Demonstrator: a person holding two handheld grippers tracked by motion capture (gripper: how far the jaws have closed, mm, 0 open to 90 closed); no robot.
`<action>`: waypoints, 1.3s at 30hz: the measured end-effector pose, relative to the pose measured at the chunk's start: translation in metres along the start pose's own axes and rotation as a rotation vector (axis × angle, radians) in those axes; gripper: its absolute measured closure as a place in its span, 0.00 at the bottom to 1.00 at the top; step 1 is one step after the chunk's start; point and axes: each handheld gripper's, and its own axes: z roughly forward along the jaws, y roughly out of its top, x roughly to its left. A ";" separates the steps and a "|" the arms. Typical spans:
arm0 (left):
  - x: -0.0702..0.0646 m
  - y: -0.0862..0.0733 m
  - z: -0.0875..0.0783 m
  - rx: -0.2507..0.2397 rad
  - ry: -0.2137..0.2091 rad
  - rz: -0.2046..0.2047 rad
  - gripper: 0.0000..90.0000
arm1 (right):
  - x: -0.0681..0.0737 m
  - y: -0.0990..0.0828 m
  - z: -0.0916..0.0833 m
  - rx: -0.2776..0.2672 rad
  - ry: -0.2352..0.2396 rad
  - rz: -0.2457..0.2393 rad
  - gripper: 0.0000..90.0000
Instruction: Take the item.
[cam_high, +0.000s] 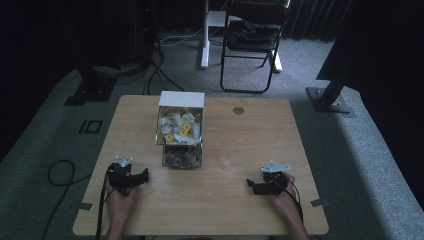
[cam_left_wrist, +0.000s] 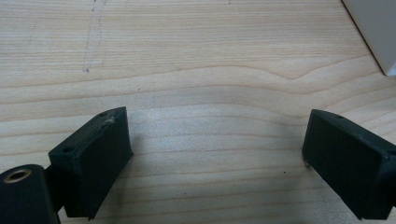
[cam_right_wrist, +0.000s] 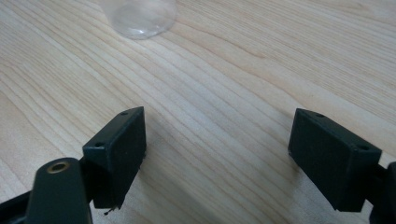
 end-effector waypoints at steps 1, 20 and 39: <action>0.000 0.000 0.000 0.000 0.002 -0.002 0.09 | 0.000 0.000 0.000 0.000 -0.001 -0.001 0.21; 0.002 0.000 -0.003 -0.014 -0.013 0.010 0.20 | 0.000 0.000 0.000 0.000 0.000 0.000 0.21; 0.001 0.002 -0.016 0.020 -0.081 0.044 0.43 | 0.000 0.000 0.000 0.001 0.000 0.001 0.21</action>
